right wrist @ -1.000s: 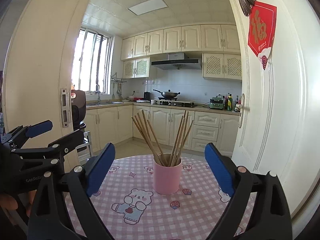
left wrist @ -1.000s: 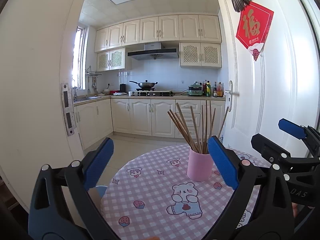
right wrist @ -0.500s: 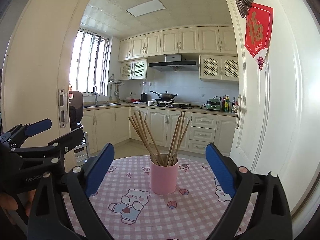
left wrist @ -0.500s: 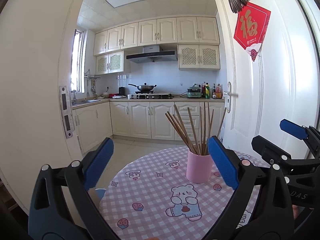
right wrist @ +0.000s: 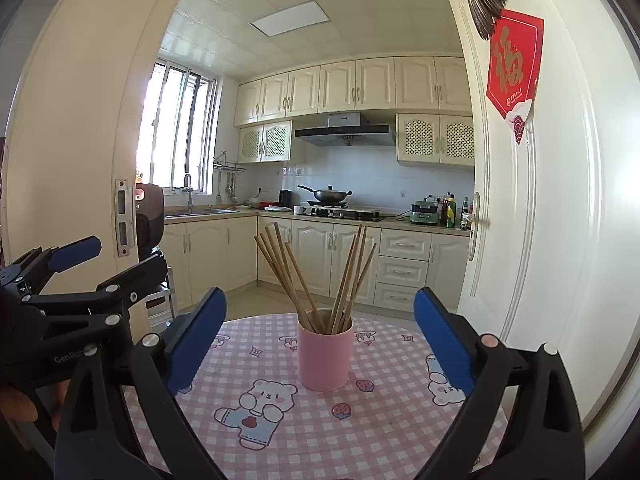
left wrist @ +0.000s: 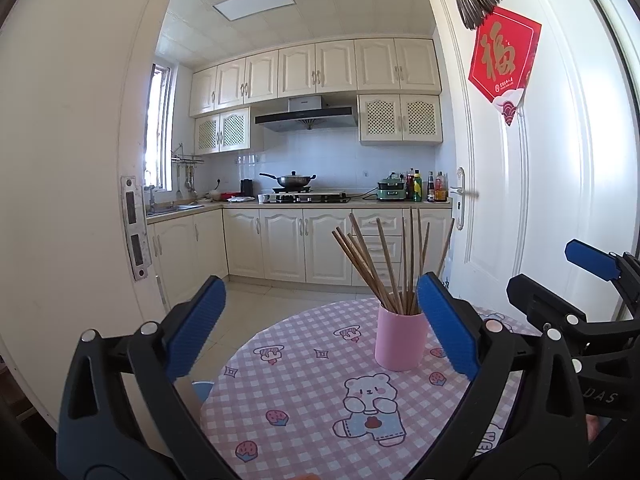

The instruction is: Organize utensils

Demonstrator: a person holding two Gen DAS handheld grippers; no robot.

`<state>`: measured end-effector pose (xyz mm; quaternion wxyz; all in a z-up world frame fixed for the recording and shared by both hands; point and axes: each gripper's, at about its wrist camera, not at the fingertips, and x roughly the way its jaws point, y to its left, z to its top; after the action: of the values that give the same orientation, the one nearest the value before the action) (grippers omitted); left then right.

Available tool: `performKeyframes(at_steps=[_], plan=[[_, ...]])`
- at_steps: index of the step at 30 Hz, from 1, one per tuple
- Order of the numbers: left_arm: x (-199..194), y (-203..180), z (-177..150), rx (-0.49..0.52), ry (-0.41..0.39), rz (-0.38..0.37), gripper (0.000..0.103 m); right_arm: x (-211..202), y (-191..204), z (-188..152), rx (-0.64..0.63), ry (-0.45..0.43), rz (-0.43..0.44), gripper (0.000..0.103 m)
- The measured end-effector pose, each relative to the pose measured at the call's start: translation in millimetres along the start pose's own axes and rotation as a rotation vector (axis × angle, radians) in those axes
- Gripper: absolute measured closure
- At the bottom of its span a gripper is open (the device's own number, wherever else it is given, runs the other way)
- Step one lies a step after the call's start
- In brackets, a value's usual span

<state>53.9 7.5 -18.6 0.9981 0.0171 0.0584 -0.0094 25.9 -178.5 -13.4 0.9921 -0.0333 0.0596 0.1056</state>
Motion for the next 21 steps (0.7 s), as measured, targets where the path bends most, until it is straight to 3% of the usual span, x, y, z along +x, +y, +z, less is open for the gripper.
performKeyframes(at_steps=[21], plan=[[2.4, -3.3, -0.2, 0.043, -0.017, 0.020, 0.008, 7.4, -0.9, -4.4, 0.022, 0.022, -0.003, 0.010]])
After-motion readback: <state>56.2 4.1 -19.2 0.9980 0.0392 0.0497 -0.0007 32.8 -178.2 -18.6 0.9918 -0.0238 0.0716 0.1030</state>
